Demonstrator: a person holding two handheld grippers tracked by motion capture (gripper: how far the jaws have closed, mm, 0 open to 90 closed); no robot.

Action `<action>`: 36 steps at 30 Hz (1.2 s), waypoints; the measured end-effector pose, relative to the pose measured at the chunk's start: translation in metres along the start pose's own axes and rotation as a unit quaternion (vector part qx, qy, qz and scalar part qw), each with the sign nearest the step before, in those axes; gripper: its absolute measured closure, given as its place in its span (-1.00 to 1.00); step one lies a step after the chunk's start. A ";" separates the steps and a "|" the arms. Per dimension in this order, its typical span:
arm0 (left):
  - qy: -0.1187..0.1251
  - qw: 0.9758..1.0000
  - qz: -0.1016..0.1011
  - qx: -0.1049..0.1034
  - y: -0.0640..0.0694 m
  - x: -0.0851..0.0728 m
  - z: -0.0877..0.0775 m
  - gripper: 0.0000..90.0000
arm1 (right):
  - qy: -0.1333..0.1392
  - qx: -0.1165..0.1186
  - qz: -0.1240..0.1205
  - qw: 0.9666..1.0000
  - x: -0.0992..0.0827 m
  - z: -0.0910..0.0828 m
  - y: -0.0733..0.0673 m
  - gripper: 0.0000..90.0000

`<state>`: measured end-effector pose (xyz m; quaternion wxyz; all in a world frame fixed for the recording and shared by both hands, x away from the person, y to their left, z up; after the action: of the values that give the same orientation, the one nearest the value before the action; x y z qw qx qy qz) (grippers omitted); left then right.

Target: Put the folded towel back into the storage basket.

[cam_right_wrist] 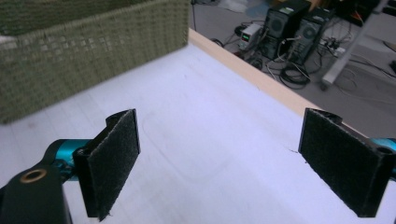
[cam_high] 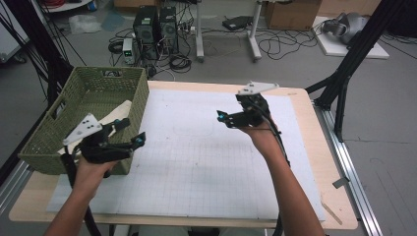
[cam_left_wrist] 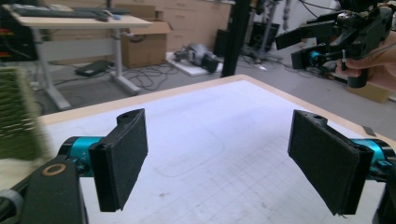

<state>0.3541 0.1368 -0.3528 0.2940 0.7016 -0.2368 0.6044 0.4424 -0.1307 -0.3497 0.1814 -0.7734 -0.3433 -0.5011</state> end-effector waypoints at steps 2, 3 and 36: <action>-0.010 1.000 0.009 -0.015 0.010 -0.006 0.012 -0.54 | -0.003 -0.006 0.007 1.000 -0.016 -0.013 0.004 -0.74; -0.010 1.000 0.013 -0.019 0.014 -0.008 0.017 -0.54 | -0.008 -0.013 0.010 1.000 -0.027 -0.021 0.007 -0.74; -0.065 0.997 0.015 -0.028 0.048 -0.087 0.061 -0.53 | -0.007 -0.102 0.066 0.993 -0.169 -0.098 0.002 -0.74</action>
<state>0.3510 0.0579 -0.4390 0.2883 0.7276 -0.2824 0.5547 0.3362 -0.2521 -0.4590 0.1319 -0.8121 -0.2395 -0.5154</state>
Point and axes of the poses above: each handheld gripper's, and its own axes: z roughly forward along the jaws, x roughly out of its top, y roughly to its right, the point moved 10 cm from there along z, roughly forward along the jaws, and after that the axes turned 4 degrees about y, right-handed, at the moved point
